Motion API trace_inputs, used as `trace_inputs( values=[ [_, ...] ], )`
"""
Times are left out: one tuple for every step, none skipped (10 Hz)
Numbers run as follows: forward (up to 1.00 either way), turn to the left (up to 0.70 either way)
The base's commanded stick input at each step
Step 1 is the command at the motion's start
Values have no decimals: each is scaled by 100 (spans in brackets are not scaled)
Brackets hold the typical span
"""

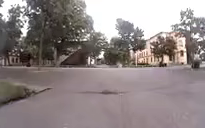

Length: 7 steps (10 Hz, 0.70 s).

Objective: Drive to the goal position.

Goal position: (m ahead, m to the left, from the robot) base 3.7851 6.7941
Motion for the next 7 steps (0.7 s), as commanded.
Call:
trace_inputs(
  values=[
    [70,35],
    [70,35],
    [70,35],
    [70,35],
    [70,35],
    [70,35],
    [70,35]
  ],
)
